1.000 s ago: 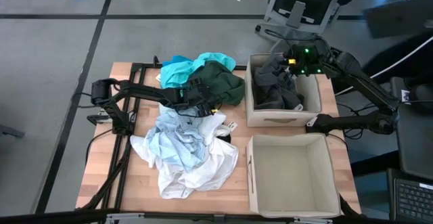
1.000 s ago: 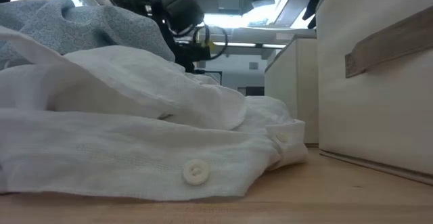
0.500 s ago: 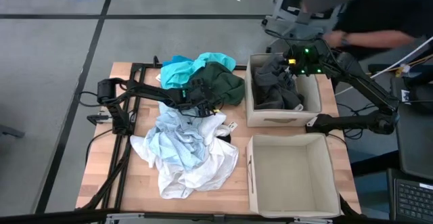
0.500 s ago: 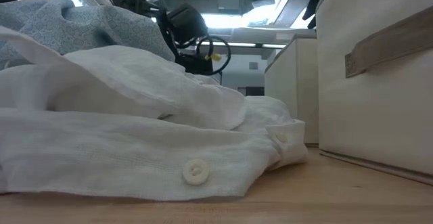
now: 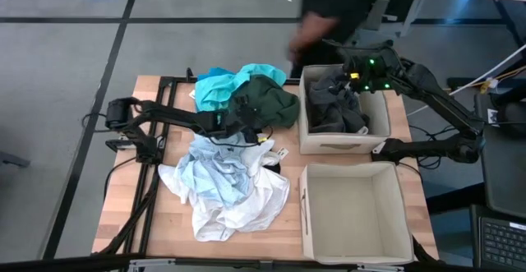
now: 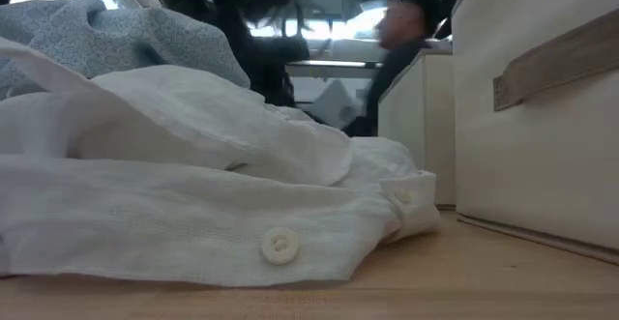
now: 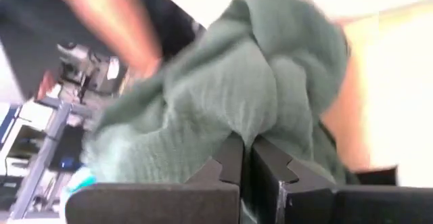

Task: Sort clothes
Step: Put the dark green shirt into the top bin

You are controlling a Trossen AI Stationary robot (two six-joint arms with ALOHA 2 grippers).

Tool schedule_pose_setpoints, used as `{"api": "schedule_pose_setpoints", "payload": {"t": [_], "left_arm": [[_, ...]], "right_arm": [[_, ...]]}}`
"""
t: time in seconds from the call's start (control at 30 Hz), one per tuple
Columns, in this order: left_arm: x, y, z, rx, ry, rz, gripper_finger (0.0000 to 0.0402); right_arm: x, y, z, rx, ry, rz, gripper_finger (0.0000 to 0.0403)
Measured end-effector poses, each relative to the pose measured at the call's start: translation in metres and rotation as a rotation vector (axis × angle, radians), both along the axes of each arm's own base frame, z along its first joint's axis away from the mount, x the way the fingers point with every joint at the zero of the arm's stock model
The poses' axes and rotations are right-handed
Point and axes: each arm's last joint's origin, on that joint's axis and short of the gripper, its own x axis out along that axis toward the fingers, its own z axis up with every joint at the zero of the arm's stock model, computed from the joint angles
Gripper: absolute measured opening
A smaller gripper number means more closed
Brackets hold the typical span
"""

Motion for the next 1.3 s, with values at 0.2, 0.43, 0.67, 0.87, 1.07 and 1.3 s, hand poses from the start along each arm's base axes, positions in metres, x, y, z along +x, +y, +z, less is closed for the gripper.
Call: {"api": "schedule_pose_setpoints", "payload": {"t": [0.2,0.43,0.67,0.87,1.07,1.3], "left_arm": [[-0.014,-0.013,0.04,0.012,-0.134,-0.03,0.0002],[-0.033,-0.016,0.075,0.021,-0.259,-0.033,0.0002],[-0.043,-0.017,0.091,0.012,-0.335,-0.026,0.0002],[-0.043,-0.017,0.091,-0.016,-0.355,-0.026,0.0004],[-0.043,-0.017,0.091,-0.027,-0.366,-0.021,0.0004],[-0.042,-0.017,0.092,-0.032,-0.378,-0.032,0.0005]], "right_arm": [[0.015,-0.002,-0.018,0.038,-0.093,0.122,0.0269],[0.047,0.017,-0.032,-0.061,-0.191,0.319,0.0269],[0.087,0.039,-0.044,-0.113,-0.26,0.46,0.0269],[0.127,0.051,-0.064,-0.21,-0.232,0.421,0.0269],[0.157,0.06,-0.078,-0.295,-0.254,0.357,0.0269],[0.183,0.062,-0.094,-0.335,-0.303,0.31,0.0269]]}}
